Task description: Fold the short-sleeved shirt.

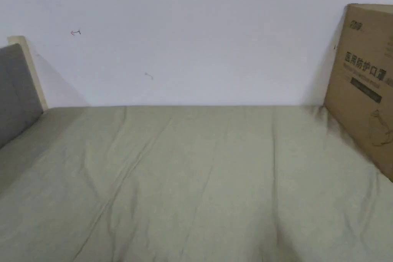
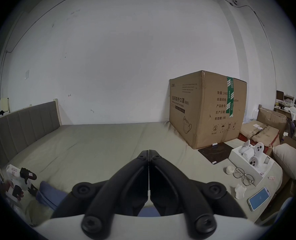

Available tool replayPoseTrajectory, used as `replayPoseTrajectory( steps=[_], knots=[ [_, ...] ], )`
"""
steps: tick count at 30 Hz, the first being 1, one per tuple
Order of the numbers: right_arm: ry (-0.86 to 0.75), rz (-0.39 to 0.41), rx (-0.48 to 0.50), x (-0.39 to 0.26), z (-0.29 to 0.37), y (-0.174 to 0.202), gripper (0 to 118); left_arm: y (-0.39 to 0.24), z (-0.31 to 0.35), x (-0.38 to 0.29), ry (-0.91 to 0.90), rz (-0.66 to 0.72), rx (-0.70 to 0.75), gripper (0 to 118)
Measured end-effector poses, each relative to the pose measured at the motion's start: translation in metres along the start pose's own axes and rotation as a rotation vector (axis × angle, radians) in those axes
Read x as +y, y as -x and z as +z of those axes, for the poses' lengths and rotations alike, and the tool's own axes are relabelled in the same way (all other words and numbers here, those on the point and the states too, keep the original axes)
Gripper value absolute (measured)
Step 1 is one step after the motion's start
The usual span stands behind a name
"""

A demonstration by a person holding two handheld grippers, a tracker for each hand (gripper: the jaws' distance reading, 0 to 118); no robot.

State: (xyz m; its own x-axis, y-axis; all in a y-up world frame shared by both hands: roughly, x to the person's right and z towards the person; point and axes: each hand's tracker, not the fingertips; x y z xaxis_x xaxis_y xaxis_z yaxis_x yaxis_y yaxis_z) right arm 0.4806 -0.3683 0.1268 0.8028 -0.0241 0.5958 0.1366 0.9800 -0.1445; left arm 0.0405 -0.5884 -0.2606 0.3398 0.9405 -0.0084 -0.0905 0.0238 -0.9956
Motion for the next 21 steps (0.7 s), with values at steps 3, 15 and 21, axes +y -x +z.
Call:
replayPoseTrajectory(
  steps=[3,15,21],
  knots=[
    [0.029,0.011,-0.009,-0.004,-0.005,-0.002,0,0.004,-0.018,-0.001,0.012,-0.053,-0.07,118],
    [-0.071,0.007,-0.003,-0.014,-0.057,-0.017,0,-0.048,-0.025,-0.025,-0.114,-0.209,0.326,5],
    [-0.158,0.042,-0.006,0.016,-0.084,-0.018,0,-0.135,0.02,-0.047,-0.183,-0.4,0.454,5]
  ],
)
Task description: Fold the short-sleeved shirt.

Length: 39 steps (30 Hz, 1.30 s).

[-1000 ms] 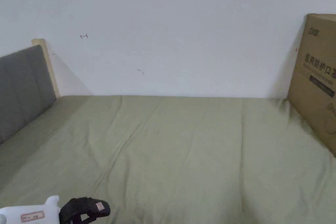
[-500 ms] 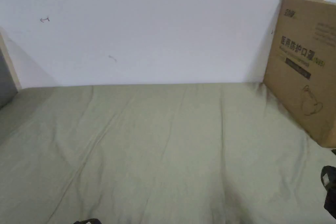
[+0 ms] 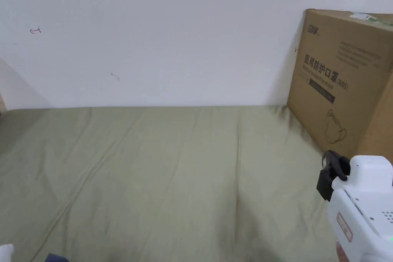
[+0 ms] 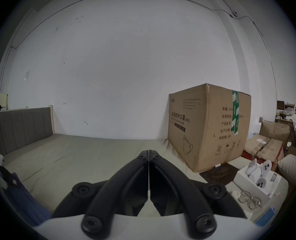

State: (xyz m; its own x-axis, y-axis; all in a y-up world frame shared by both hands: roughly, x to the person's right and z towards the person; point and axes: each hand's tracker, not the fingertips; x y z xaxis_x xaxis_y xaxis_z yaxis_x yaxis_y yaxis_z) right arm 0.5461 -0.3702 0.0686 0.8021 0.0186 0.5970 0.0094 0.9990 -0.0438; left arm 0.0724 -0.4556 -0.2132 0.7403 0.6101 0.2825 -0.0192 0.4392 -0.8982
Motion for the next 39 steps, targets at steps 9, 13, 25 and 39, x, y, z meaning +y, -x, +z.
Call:
replayPoseTrajectory(
  steps=[9,13,25,39],
  knots=[
    [0.001,-0.014,0.065,0.006,0.01,0.0,0,-0.053,0.041,0.009,-0.089,-0.227,0.31,6],
    [0.033,-0.044,0.097,0.0,0.021,0.001,0,-0.118,-0.013,-0.024,0.06,-0.3,0.14,6],
    [0.095,-0.02,0.131,-0.011,0.043,-0.009,0,-0.162,-0.097,-0.062,0.248,-0.285,-0.015,95],
    [0.166,-0.084,0.141,-0.026,0.038,-0.015,0,-0.14,-0.098,-0.091,0.28,-0.408,0.09,0]
  ],
)
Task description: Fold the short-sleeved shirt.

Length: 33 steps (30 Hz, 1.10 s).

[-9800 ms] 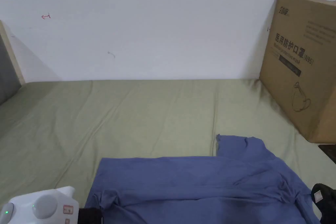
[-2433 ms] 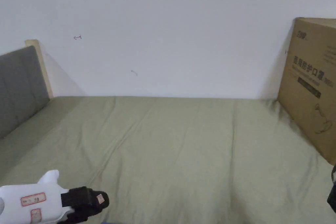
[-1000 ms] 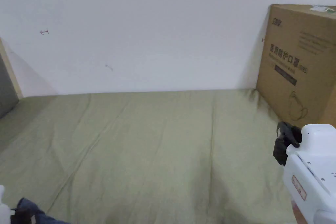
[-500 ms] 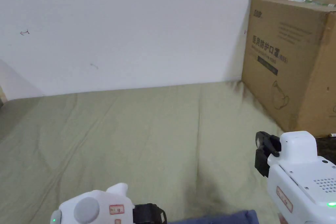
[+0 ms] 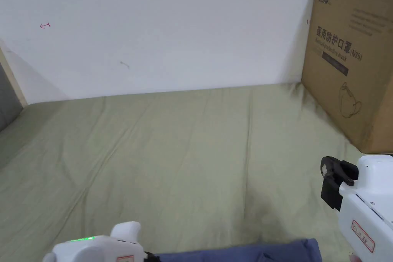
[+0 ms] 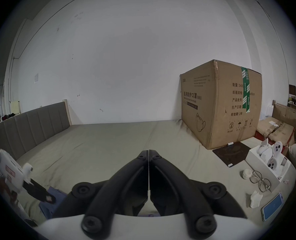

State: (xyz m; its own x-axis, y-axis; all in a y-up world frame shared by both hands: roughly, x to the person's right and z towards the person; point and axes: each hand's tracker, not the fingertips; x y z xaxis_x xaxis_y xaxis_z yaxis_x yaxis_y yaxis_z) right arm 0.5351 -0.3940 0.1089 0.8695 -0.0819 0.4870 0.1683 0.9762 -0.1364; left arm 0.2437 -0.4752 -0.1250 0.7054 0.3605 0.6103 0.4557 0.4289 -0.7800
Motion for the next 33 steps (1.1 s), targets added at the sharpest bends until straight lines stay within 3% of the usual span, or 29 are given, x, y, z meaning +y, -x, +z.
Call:
replayPoseTrajectory(
  steps=[7,10,13,16,17,18,19,20,22,29,31,33],
  knots=[
    [0.034,0.012,-0.016,-0.004,-0.001,-0.004,0,-0.058,-0.089,-0.017,0.144,-0.145,-0.039,0],
    [0.048,0.008,-0.014,-0.006,0.0,-0.004,0,-0.066,-0.075,-0.016,0.105,-0.096,-0.102,0],
    [0.051,-0.002,-0.007,-0.006,0.001,-0.002,0,-0.038,-0.052,-0.008,0.095,0.109,-0.416,0],
    [0.055,0.003,0.001,-0.004,0.002,0.003,0,-0.001,0.003,-0.005,-0.064,0.166,-0.443,0],
    [0.056,0.007,0.004,-0.003,0.003,0.005,0,0.018,0.021,-0.004,-0.104,0.192,-0.454,5],
    [0.055,0.011,0.006,-0.002,0.004,0.007,0,0.039,0.039,-0.005,-0.14,0.223,-0.47,20],
    [0.055,0.013,0.009,-0.001,0.004,0.009,0,0.057,0.052,-0.006,-0.167,0.248,-0.474,53],
    [0.054,0.014,0.013,-0.001,0.005,0.011,0,0.083,0.064,-0.005,-0.187,0.276,-0.472,79],
    [0.057,0.015,0.02,0.001,0.005,0.016,0,0.12,0.077,-0.011,-0.175,0.343,-0.448,115],
    [0.075,0.025,0.03,-0.002,0.006,0.033,0,0.209,0.045,-0.037,-0.119,0.547,-0.486,118],
    [0.09,0.01,0.039,-0.003,0.005,0.036,0,0.215,0.013,-0.045,-0.042,0.592,-0.59,118],
    [0.103,0.006,0.036,-0.004,0.002,0.04,0,0.216,-0.023,-0.051,0.045,0.68,-0.782,118]
  ],
)
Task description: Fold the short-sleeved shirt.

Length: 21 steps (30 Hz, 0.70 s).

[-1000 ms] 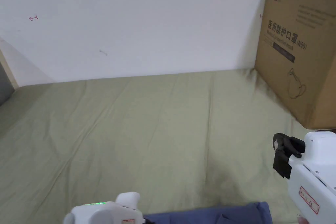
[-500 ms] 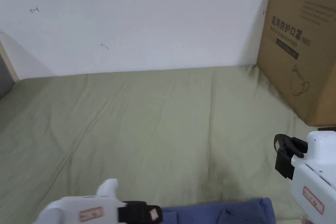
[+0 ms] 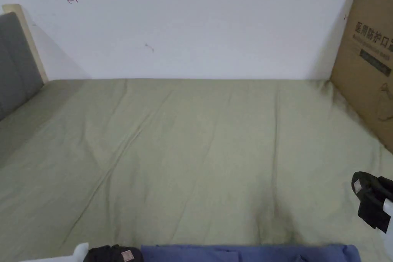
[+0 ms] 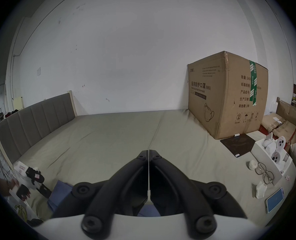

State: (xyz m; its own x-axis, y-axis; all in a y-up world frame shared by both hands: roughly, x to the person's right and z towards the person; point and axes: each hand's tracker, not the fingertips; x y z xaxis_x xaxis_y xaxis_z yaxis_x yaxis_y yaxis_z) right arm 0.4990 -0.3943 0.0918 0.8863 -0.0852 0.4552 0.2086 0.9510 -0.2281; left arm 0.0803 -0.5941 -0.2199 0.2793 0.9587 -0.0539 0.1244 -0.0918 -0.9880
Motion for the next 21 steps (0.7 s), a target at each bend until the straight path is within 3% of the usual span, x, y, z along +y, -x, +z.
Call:
replayPoseTrajectory(
  steps=[3,7,8,9,10,11,13,15,21],
  knots=[
    [0.012,0.014,-0.007,0.0,-0.004,0.006,0,0.004,-0.025,0.008,0.05,-0.045,-0.201,118],
    [0.018,0.023,0.002,0.004,-0.006,0.013,0,0.012,-0.048,0.015,0.092,-0.076,-0.249,115],
    [0.014,0.021,0.006,0.006,-0.006,0.014,0,0.014,-0.046,0.015,0.073,-0.077,-0.228,102],
    [0.007,0.015,0.011,0.007,-0.004,0.015,0,0.02,-0.043,0.017,0.033,-0.097,-0.163,67],
    [0.003,0.011,0.013,0.008,-0.004,0.015,0,0.024,-0.044,0.016,-0.008,-0.11,-0.039,7],
    [0.0,0.006,0.015,0.008,-0.004,0.015,0,0.032,-0.043,0.016,-0.02,-0.151,0.209,6],
    [0.0,-0.005,0.019,0.009,-0.003,0.014,0,0.003,-0.039,0.013,-0.003,-0.206,0.132,7],
    [0.002,-0.008,0.018,0.008,-0.002,0.013,0,-0.023,-0.044,0.008,-0.007,-0.221,0.269,7],
    [0.0,-0.016,0.036,0.009,0.011,0.004,0,-0.138,-0.015,-0.049,-0.22,-0.574,0.827,7]
  ],
)
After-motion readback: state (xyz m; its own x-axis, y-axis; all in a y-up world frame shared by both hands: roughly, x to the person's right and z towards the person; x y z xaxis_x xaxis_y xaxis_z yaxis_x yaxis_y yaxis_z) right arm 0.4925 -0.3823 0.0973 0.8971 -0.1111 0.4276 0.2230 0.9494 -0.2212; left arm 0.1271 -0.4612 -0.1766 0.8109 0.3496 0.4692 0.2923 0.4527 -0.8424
